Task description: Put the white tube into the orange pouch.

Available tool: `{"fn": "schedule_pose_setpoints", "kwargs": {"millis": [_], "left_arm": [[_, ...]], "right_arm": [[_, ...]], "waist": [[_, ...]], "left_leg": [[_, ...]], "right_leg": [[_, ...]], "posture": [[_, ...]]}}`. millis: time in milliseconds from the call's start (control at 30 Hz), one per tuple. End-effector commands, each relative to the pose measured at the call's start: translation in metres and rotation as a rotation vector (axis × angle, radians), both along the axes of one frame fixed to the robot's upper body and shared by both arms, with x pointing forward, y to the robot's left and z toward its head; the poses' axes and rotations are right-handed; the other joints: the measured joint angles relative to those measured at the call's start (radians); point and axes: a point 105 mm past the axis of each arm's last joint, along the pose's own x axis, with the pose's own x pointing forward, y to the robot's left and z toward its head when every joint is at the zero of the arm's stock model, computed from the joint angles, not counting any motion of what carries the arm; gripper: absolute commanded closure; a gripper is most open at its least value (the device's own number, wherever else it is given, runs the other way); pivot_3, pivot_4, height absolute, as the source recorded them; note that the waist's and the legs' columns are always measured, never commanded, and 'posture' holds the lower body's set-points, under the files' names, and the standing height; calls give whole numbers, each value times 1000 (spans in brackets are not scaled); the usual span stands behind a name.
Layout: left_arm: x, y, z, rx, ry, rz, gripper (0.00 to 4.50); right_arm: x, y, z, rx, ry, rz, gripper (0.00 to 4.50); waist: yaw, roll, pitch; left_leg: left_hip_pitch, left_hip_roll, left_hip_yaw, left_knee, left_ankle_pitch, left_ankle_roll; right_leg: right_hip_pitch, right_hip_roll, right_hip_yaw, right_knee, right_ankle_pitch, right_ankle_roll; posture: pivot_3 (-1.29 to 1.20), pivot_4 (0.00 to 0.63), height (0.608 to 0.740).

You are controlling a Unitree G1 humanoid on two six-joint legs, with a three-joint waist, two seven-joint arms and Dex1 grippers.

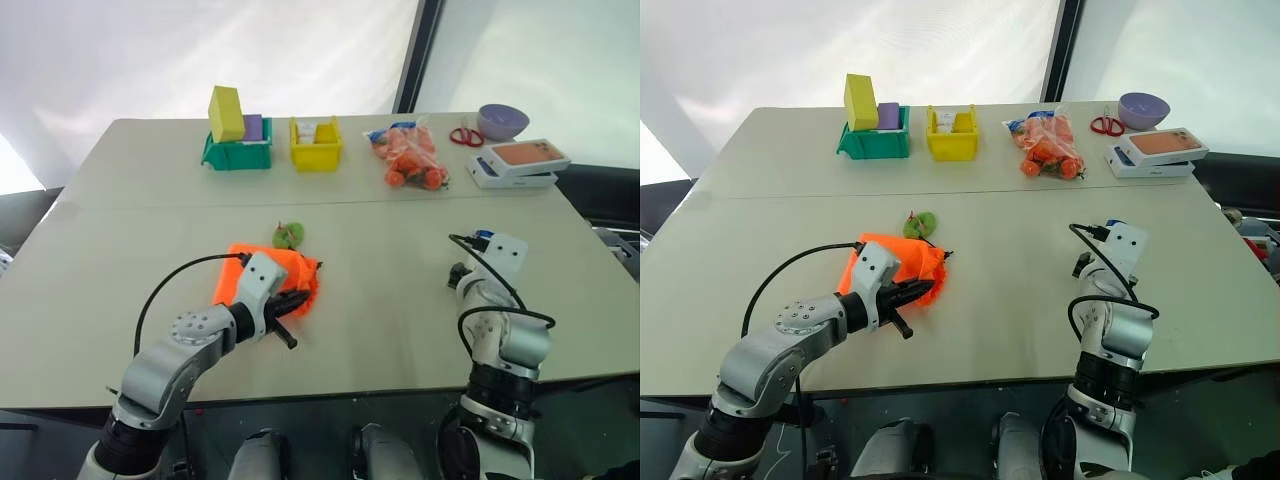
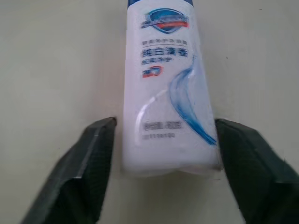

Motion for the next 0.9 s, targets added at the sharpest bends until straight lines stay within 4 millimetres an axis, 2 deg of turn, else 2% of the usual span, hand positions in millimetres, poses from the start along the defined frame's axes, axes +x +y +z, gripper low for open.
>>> {"fn": "schedule_pose_setpoints", "kwargs": {"millis": [33, 267, 333, 400, 467, 567, 633, 733, 900], "left_arm": [[0, -3, 11, -14, -52, -14, 4500], [-1, -2, 10, -15, -49, -14, 4500], [-1, 1, 10, -15, -51, -8, 4500], [1, 8, 10, -21, -48, 13, 4500], [-1, 16, 14, -47, -52, 19, 4500], [-2, 28, 19, -91, -45, 38, 4500], [-3, 40, 20, -103, -31, 51, 4500], [-9, 56, 21, -109, -13, 45, 4500], [-14, 77, 31, -154, 2, 50, 4500]], "right_arm": [[1, -3, 18, -45, -69, 2, 2385], [5, 2, 30, -124, -118, 78, 2385], [12, 19, 46, -221, -199, 254, 2385], [14, 46, 62, -326, -304, 513, 2385], [-2, 78, 71, -352, -405, 851, 2385], [-32, 101, 68, -276, -434, 1178, 2385], [-55, 113, 62, -139, -413, 1373, 2385], [-78, 125, 54, -19, -344, 1564, 2385], [-98, 147, 46, 104, -271, 1780, 2385]], "waist": [[0, 0, 0], [0, 1, 0], [0, 1, 1], [-1, 2, 1], [-2, 1, 2], [2, -1, 1], [3, -1, 1], [3, -2, 2], [5, -3, 2]], "left_leg": [[0, 0, 0, 0, 0, 0], [0, 0, 0, -1, 0, 0], [-1, 0, 0, -1, 0, 0], [-1, 0, 0, -1, 0, 0], [-1, 0, 0, -1, 0, 0], [0, 1, -1, -2, 0, 0], [0, 2, -2, -3, 0, 0], [0, 2, -2, -2, 0, 0], [0, 1, -2, 0, -1, 0]], "right_leg": [[0, 0, 0, 0, 0, 0], [-1, 0, 0, 0, 0, 0], [-1, 0, 0, -1, 0, 0], [-1, 0, 0, -1, -1, 0], [-2, 0, 1, -1, -2, 3], [-1, 2, 0, -1, -3, 5], [-1, 3, 0, -1, -3, 5], [-1, 1, -1, -1, -4, 4], [-5, -2, -1, -3, -3, 2]], "posture": [[0, 150, 740], [0, 150, 740], [0, 150, 740], [0, 150, 740], [0, 150, 740], [0, 150, 740], [0, 150, 740], [0, 150, 740], [0, 150, 740]]}}
